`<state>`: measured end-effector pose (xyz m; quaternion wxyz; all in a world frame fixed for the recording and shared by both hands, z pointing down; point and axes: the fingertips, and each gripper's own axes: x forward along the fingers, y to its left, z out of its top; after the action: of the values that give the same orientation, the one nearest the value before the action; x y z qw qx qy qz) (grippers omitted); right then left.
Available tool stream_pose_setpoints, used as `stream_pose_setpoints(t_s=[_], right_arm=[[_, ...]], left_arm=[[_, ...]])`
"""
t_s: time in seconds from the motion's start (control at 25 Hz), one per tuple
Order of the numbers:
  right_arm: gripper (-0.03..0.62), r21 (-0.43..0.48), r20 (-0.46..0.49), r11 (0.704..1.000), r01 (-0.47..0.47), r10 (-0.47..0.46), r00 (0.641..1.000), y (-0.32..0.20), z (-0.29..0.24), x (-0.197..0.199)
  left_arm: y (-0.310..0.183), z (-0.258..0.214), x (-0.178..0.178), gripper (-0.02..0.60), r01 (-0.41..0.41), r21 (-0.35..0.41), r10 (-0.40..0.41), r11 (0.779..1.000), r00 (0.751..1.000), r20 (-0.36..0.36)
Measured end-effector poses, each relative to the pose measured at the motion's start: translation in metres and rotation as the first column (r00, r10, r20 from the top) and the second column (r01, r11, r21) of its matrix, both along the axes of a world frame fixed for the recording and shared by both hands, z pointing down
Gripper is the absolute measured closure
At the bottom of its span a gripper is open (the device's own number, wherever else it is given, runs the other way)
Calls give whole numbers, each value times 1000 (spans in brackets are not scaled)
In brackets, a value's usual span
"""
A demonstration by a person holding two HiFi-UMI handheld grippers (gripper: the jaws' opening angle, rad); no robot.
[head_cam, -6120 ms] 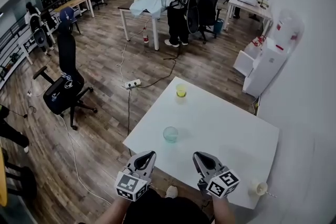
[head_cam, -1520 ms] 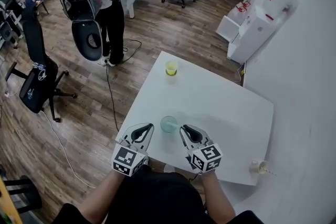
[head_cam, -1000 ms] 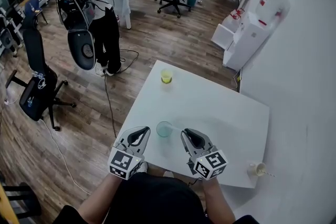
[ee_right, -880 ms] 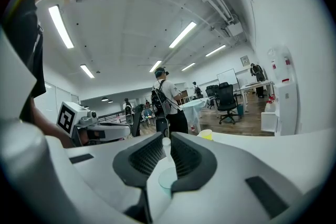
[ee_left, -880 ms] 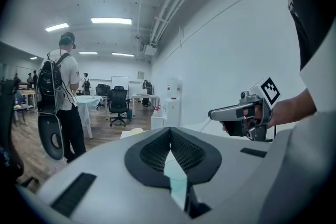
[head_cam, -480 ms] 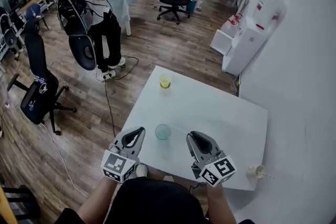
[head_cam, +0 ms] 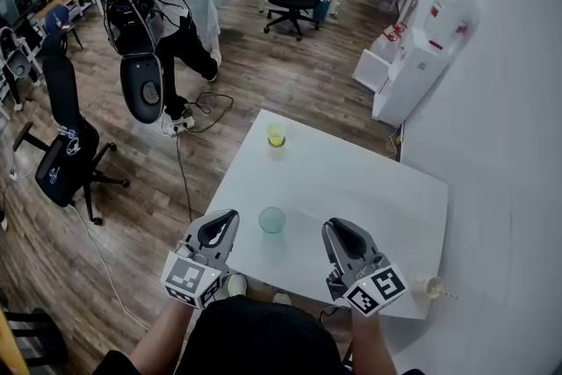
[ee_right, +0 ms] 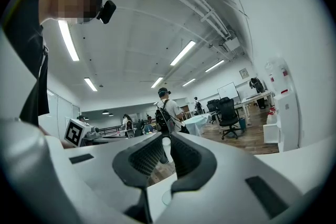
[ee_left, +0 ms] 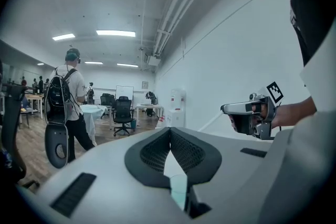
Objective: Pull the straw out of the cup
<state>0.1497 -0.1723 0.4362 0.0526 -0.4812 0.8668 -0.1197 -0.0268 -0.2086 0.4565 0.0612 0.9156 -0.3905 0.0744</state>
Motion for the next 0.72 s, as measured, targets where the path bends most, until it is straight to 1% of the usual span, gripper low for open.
stream_pose_setpoints(t_s=[0.2,0.44,0.72], right_arm=[[534,-1,3,1000,1,-1,1000,1,0,2],[534,-17,16,1000,-7,7,1000,1,6,3],[534,-7,8,1000,-27,28,1000,-1,-1,15]], left_arm=[[-1,-1,-3,568,12,-2,-12,1000,1000,-7],[-3,7,-10,568,27,-23,-27,999,1000,-15],[-6,0,-9,568,35,-12,-35,999,999,-14]])
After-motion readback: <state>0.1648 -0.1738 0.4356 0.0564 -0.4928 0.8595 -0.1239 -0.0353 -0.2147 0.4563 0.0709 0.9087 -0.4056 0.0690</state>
